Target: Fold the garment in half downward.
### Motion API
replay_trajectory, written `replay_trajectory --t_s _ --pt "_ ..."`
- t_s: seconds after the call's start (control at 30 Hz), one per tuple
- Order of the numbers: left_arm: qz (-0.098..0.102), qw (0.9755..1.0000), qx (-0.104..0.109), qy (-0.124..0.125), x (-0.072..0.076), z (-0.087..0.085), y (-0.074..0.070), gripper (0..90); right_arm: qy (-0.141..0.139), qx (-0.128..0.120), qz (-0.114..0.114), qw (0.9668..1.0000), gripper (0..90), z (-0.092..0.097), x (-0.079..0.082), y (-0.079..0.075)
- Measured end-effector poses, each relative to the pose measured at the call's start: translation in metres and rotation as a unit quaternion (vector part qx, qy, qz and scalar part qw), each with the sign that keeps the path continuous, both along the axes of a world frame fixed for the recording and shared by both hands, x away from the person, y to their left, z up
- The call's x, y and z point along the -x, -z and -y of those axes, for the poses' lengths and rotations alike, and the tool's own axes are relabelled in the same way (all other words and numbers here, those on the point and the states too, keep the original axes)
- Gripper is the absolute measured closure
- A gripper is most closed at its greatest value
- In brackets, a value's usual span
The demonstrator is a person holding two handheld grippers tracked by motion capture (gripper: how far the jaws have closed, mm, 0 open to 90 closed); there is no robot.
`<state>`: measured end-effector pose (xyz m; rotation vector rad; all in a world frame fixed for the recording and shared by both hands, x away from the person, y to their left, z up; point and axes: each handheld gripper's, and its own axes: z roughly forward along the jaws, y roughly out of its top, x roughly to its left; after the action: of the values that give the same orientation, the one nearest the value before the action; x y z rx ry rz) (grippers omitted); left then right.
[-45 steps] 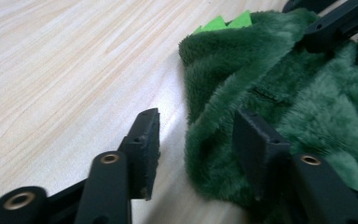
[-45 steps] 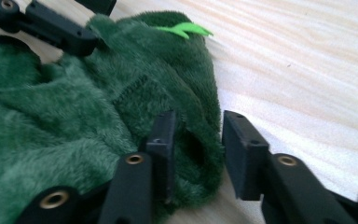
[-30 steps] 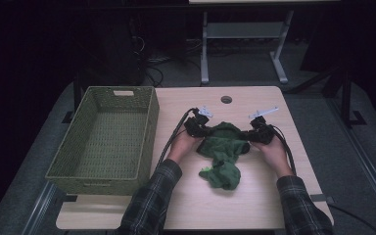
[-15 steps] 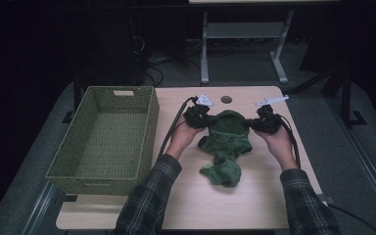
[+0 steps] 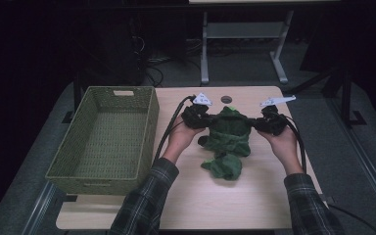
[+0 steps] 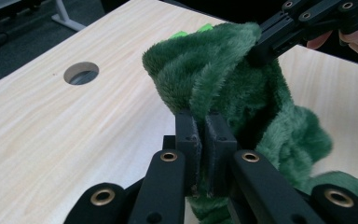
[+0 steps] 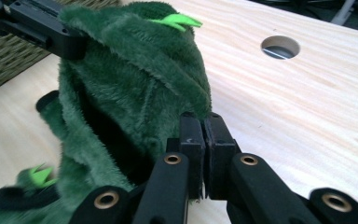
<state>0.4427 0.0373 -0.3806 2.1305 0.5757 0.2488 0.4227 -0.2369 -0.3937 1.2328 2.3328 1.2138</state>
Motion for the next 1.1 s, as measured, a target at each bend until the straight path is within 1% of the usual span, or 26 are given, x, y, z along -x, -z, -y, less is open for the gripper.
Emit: replay_trajectory --t_s 0.07,0.1,0.13,0.2,0.23,0.3,0.33,0.4,0.47,0.53,0.6,0.67,0.7,0.77,0.8,0.87,0.9,0.93,0.97,1.03,1.1 --pt "-0.002 1.0 0.002 0.001 0.006 0.0 -0.002 85.6 -0.006 0.004 0.006 1.0 87.8 -0.001 0.004 -0.002" --pt "-0.001 1.0 -0.001 0.003 0.008 -0.001 -0.002 85.7 -0.009 0.001 0.011 0.9999 87.8 -0.002 0.007 -0.003" --pt "-0.001 1.0 0.002 0.002 0.011 -0.001 -0.003 85.8 -0.011 -0.001 0.013 0.9999 87.8 -0.002 0.01 -0.005" --pt "-0.005 1.0 0.005 0.002 0.017 -0.002 -0.003 86.0 -0.016 -0.003 0.018 0.9997 87.8 -0.004 0.016 -0.006" --pt "-0.008 0.9999 0.007 0.003 0.019 -0.003 -0.004 86.2 -0.023 -0.002 0.021 0.9995 87.8 -0.005 0.021 -0.006" --pt "-0.011 0.9999 0.006 0.009 0.025 -0.004 -0.004 86.2 -0.025 -0.001 0.017 0.9995 87.8 -0.005 0.024 -0.006" --pt "-0.01 0.9999 0.006 0.011 0.029 -0.004 -0.004 86.2 -0.028 0.0 0.018 0.9994 87.8 -0.006 0.026 -0.006" --pt "-0.006 0.9999 0.005 0.015 0.035 -0.005 -0.004 86.2 -0.035 -0.001 0.028 0.999 87.8 -0.008 0.032 -0.007" --pt "-0.001 0.9998 -0.001 0.019 0.041 -0.006 -0.003 86.2 -0.039 0.0 0.027 0.9988 87.8 -0.009 0.038 -0.006" --pt "-0.001 0.9997 -0.003 0.023 0.047 -0.008 -0.002 86.1 -0.047 0.003 0.027 0.9985 87.8 -0.01 0.044 -0.005" --pt "-0.001 0.9996 -0.004 0.027 0.053 -0.01 0.0 86.1 -0.05 -0.001 0.035 0.9981 87.8 -0.01 0.051 -0.005" --pt "-0.001 0.9995 -0.004 0.03 0.058 -0.012 0.002 86.1 -0.054 -0.002 0.034 0.9979 87.7 -0.01 0.058 -0.004" --pt "-0.002 0.9995 -0.002 0.032 0.061 -0.013 0.003 86.1 -0.057 -0.004 0.035 0.9978 87.8 -0.009 0.061 -0.004" --pt "0.0 0.9993 -0.006 0.038 0.067 -0.015 0.005 86.1 -0.06 -0.005 0.04 0.9974 87.8 -0.008 0.068 -0.002" --pt "0.001 0.9992 -0.006 0.039 0.069 -0.016 0.006 86.1 -0.062 -0.005 0.033 0.9975 87.8 -0.008 0.072 -0.001" --pt "0.001 0.9989 -0.009 0.047 0.075 -0.018 0.008 86.1 -0.067 -0.003 0.038 0.9971 87.8 -0.008 0.078 0.001" --pt "0.001 0.9988 -0.009 0.047 0.077 -0.018 0.009 86.1 -0.069 -0.005 0.037 0.9969 87.8 -0.008 0.082 0.002" --pt "0.003 0.9985 -0.013 0.054 0.079 -0.019 0.01 86.1 -0.071 -0.006 0.032 0.9969 87.7 -0.008 0.084 0.004" --pt "0.002 0.9985 -0.01 0.054 0.082 -0.019 0.011 86.1 -0.074 -0.004 0.029 0.9968 87.7 -0.009 0.087 0.005" --pt "0.002 0.998 -0.014 0.061 0.087 -0.02 0.014 86.1 -0.08 -0.005 0.033 0.9963 87.7 -0.01 0.094 0.007" --pt "0.0 0.9977 -0.017 0.066 0.092 -0.021 0.017 86.1 -0.087 -0.004 0.027 0.9959 87.7 -0.012 0.099 0.01"
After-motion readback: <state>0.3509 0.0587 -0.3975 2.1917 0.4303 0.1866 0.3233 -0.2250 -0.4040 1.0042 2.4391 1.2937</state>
